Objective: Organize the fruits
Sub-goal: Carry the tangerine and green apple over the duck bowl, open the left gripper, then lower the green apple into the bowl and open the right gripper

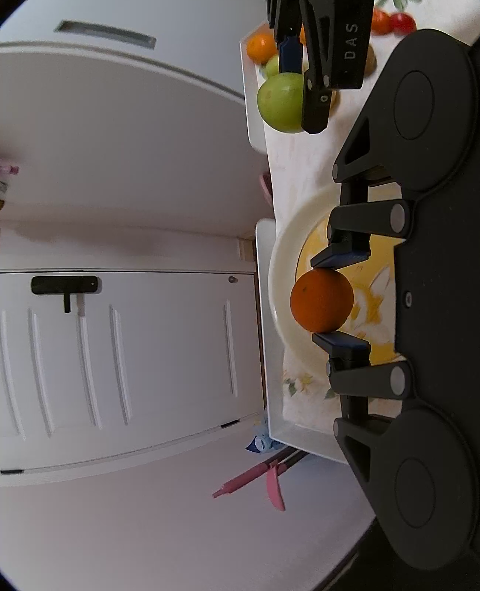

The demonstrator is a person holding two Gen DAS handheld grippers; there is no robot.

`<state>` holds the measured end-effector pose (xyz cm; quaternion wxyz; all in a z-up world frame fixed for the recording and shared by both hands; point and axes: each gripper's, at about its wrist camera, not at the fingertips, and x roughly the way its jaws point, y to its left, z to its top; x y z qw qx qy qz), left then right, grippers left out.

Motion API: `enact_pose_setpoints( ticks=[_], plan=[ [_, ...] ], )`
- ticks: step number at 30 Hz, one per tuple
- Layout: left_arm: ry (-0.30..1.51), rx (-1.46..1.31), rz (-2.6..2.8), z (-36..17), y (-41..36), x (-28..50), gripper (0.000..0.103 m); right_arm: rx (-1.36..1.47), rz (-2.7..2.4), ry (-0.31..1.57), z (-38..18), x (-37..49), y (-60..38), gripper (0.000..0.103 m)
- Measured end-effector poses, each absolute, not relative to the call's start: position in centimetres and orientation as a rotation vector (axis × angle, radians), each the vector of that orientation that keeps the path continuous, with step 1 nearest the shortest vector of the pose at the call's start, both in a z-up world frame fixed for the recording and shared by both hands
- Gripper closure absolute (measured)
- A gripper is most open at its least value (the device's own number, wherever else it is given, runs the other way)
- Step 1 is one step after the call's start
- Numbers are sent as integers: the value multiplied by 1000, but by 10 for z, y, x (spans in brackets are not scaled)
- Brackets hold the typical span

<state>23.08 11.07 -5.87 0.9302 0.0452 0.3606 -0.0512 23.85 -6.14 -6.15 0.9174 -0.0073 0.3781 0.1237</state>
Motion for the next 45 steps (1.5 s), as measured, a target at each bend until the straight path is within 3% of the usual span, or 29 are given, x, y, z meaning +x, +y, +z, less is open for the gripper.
enact_pose_setpoints(
  ticks=[18,19,20,22,29,45],
  plan=[
    [826,209,-232,-129,135,303,61,12,151,849,-96,293,-33,35],
    [825,209,-239,-129,135,302,47,12,151,850,-95,294,-33,35],
    [819,207,-243,-127,136,302,23,11,151,850,-94,295,-33,35],
    [782,209,-236,-121,140,296,9,7,157,849,-93,296,-30,35],
    [771,197,-205,-108,159,278,2,-20,200,852,-92,300,-20,35],
    [777,135,-109,-99,188,266,2,-77,336,891,-120,319,31,35]
  ],
)
